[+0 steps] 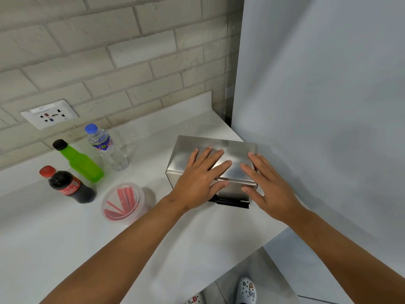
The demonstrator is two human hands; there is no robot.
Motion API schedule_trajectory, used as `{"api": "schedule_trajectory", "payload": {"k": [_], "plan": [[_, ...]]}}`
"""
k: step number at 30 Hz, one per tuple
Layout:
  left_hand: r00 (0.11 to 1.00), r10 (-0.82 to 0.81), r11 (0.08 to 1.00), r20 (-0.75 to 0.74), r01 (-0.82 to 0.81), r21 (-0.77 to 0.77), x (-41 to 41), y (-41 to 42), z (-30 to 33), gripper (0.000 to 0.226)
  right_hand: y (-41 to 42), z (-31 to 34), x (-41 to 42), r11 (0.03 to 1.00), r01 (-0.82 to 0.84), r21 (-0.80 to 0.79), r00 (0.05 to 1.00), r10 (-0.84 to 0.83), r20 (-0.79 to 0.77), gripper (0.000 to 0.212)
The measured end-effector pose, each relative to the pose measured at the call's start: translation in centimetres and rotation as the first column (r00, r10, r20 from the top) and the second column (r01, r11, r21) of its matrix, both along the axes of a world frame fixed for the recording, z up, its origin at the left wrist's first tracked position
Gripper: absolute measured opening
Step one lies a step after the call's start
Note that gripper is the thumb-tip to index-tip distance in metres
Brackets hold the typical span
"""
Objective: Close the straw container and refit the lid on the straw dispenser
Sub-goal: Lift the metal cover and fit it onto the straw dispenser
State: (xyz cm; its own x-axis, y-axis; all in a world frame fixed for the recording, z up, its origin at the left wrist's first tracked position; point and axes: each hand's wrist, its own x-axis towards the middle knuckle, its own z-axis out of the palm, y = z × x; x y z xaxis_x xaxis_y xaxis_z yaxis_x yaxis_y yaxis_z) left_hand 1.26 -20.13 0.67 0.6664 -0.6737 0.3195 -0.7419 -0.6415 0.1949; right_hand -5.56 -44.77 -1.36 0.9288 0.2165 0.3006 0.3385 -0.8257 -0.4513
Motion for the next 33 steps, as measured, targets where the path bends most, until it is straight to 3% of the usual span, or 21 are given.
{"api": "schedule_trajectory", "payload": {"k": [4, 7, 13, 18, 20, 22, 33], "plan": [[0.974, -0.026, 0.979, -0.226, -0.021, -0.203, -0.2, 0.6, 1.4, 0.052, 0.2, 0.4, -0.1, 0.999, -0.014, 0.030, 1.000, 0.014, -0.022, 0.060], [0.972, -0.011, 0.955, -0.235, -0.059, -0.292, 0.7, 1.8, 2.7, 0.041, 0.7, 1.7, 0.2, 0.995, 0.025, 0.096, 0.999, -0.021, -0.048, 0.059], [0.987, 0.107, 0.972, -0.121, -0.130, -0.195, 3.8, 5.0, 2.8, 0.041, 3.0, 4.8, 2.4, 0.992, 0.088, 0.095, 0.989, -0.075, -0.129, 0.057], [0.957, 0.154, 0.962, -0.248, -0.202, -0.184, 4.5, 6.1, 1.5, 0.049, 5.3, 5.2, 3.9, 0.989, 0.149, -0.022, 0.962, -0.150, -0.229, 0.064], [0.946, 0.142, 0.953, -0.291, -0.210, -0.220, 4.3, 6.0, 0.7, 0.048, 6.0, 4.4, 4.1, 0.976, 0.169, -0.137, 0.968, -0.190, -0.162, 0.076], [0.941, 0.143, 0.942, -0.308, -0.225, -0.248, 4.4, 5.9, 0.4, 0.048, 6.3, 3.6, 4.2, 0.961, 0.191, -0.200, 0.972, -0.213, -0.097, 0.073], [0.883, 0.141, 0.904, -0.447, -0.299, -0.305, 4.1, 5.8, 0.3, 0.052, 6.1, 3.5, 4.3, 0.954, 0.201, -0.224, 0.974, -0.219, -0.058, 0.066]]}}
